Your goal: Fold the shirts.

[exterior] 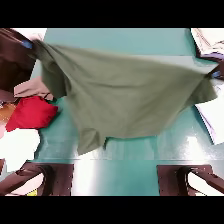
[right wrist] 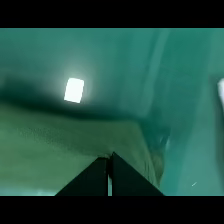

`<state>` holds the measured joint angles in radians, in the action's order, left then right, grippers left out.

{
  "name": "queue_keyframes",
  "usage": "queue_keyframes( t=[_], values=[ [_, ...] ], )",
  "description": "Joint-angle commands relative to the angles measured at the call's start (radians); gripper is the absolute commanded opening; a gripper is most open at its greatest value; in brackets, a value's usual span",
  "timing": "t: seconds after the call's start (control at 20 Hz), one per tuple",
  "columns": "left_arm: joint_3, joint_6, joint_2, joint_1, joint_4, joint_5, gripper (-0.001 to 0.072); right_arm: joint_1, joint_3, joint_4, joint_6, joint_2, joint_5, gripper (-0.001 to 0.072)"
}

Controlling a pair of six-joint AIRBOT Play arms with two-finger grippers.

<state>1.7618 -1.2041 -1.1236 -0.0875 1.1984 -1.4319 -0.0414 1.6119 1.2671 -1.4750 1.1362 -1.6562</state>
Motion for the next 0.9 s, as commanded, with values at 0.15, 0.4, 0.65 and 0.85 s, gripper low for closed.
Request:
queue_keyframes(
  t=[0.15, 0.4, 0.65, 0.85],
  values=[
    [-0.156, 0.000, -0.394, 0.001, -0.040, 0.249, 0.0030, -0.031, -0.224, -0.011, 0.001, 0.292, 0.380, 0.0015],
    [-0.156, -0.056, -0.512, 0.001, -0.061, 0.397, 0.0162, -0.025, -0.221, -0.074, -0.001, 0.422, 0.581, 0.0143],
    [-0.066, -0.056, -0.492, 0.057, -0.030, 0.200, 0.0538, 0.053, -0.219, -0.123, 0.038, 0.378, 0.509, 0.0401],
    [-0.147, -0.050, -0.382, 0.206, -0.159, 0.019, 0.0539, 0.142, -0.220, -0.124, 0.164, 0.250, 0.290, 0.0365]
  ],
)
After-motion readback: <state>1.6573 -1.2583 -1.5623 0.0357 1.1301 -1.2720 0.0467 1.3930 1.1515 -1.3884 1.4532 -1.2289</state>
